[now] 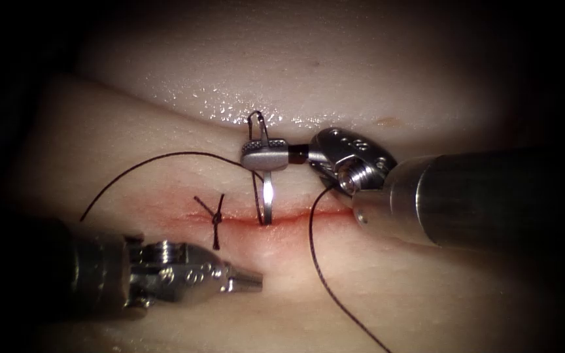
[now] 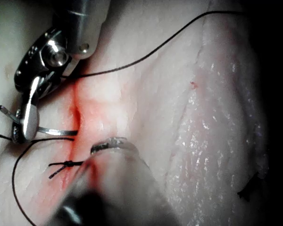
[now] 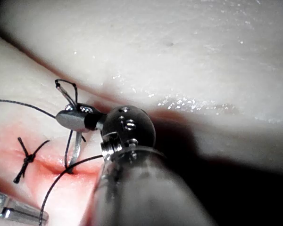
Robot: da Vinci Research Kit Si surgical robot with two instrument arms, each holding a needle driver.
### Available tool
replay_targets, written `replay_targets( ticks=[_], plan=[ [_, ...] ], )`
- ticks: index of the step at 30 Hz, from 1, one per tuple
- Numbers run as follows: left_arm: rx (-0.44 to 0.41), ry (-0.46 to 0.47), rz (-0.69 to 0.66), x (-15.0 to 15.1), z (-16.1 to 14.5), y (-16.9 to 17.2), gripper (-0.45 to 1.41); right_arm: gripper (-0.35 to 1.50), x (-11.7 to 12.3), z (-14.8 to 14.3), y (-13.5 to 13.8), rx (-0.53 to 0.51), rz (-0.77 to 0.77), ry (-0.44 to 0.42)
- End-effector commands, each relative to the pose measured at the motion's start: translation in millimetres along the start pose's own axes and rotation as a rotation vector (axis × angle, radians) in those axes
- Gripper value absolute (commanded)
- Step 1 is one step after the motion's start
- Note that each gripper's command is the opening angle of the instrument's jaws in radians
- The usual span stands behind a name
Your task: Wound Closure
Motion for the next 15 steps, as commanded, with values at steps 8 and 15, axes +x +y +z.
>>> replay_targets(
  ticks=[8,15],
  plan=[
    [0.0,0.006,0.0,-0.2,0.8,0.3,-0.45,-0.35,-0.5,1.1,-0.3,-0.053,0.145,-0.012],
    [0.004,0.011,-0.006,-0.3,0.9,0.4,-0.45,-0.35,0.5,1.0,-0.5,-0.066,0.232,-0.006]
  ],
)
